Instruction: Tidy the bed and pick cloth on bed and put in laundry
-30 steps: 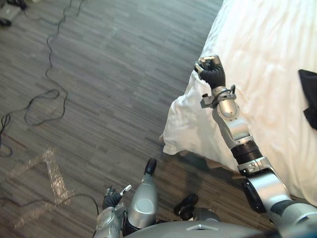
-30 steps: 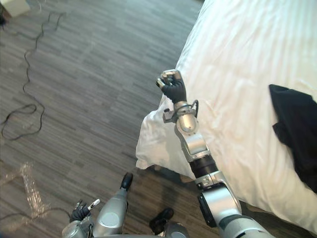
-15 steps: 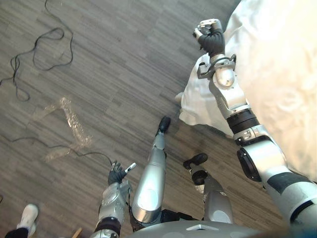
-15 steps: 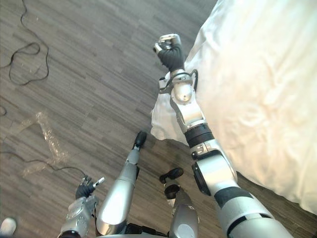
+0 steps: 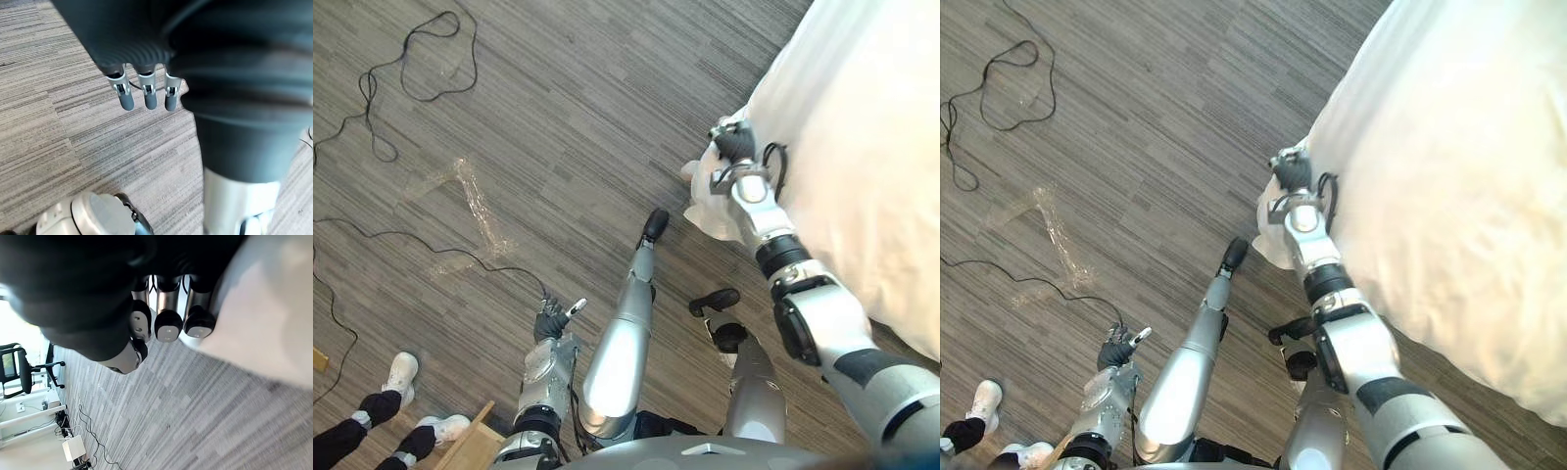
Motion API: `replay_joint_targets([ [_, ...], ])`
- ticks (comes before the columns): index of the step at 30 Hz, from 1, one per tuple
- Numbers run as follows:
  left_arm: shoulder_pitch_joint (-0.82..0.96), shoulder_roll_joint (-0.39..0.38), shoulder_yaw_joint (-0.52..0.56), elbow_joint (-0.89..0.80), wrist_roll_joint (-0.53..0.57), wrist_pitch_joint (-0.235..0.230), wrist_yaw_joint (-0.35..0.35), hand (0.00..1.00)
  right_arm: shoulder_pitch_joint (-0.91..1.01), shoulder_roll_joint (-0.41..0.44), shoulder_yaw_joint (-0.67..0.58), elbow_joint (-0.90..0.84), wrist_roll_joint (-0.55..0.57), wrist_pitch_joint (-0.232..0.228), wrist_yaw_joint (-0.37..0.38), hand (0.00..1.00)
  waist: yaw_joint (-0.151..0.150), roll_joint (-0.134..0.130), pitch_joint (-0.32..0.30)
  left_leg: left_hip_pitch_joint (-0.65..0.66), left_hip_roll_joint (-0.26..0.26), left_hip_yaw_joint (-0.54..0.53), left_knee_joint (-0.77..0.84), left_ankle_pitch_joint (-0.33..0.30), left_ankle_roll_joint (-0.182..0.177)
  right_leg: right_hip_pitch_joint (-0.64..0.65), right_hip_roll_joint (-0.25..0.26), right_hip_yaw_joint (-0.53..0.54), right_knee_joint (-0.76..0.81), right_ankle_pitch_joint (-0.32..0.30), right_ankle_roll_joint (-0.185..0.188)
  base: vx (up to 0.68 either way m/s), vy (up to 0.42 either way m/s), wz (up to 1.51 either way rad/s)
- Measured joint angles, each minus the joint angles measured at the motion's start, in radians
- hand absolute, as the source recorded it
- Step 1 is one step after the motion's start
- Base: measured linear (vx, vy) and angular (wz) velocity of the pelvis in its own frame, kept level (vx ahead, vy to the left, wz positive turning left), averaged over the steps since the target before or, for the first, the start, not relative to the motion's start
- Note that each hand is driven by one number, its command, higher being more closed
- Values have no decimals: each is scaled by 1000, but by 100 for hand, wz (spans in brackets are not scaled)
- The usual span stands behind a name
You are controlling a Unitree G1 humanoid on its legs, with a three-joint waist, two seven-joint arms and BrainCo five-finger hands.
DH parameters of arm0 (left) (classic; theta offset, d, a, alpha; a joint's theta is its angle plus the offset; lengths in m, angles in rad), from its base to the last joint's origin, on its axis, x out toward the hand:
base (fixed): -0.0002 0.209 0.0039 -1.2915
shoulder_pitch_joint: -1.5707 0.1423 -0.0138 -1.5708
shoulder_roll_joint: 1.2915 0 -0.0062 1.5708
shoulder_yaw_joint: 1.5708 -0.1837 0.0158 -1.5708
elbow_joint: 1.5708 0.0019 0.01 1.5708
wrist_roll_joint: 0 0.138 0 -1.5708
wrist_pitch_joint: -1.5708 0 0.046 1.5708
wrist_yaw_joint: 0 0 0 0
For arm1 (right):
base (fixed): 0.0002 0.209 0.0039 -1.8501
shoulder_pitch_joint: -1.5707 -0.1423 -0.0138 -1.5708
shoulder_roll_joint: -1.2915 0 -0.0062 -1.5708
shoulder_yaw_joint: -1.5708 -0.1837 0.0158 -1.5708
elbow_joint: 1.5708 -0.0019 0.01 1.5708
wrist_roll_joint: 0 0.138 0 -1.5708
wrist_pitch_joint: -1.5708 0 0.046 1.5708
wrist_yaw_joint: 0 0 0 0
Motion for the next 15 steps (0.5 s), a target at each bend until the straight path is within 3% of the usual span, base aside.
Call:
replay_joint_targets([
  [2,0,-11,0,-12,-5,3,0,0,91,46,23,-27,-13,-4,2,100,-12,-3,-1,16,-1,14,32,-23,3,24,-2,10,-2,0,0,2,7,-15],
  [4,1,-16,-3,-36,0,15,-1,0,242,93,36,-15,-38,29,8,100,-34,-11,-5,53,-2,34,47,-41,6,59,-6,24,-4,1,2,-10,10,-16],
  [9,4,-11,-7,-55,37,33,0,0,528,97,27,-2,-38,91,22,100,-86,-25,-9,130,5,74,39,-51,8,115,-4,54,-27,10,16,-29,-2,-23],
  [12,7,-1,-17,-55,69,49,0,0,656,94,14,-23,-38,95,48,100,-114,-61,-33,211,24,128,22,-64,6,161,14,103,-59,21,22,-27,-32,-51],
  [15,5,22,-61,-14,113,67,1,0,725,93,-63,-34,-38,96,69,100,-150,-94,-122,250,44,169,-3,-65,5,177,46,139,-117,50,23,-1,-43,-42],
])
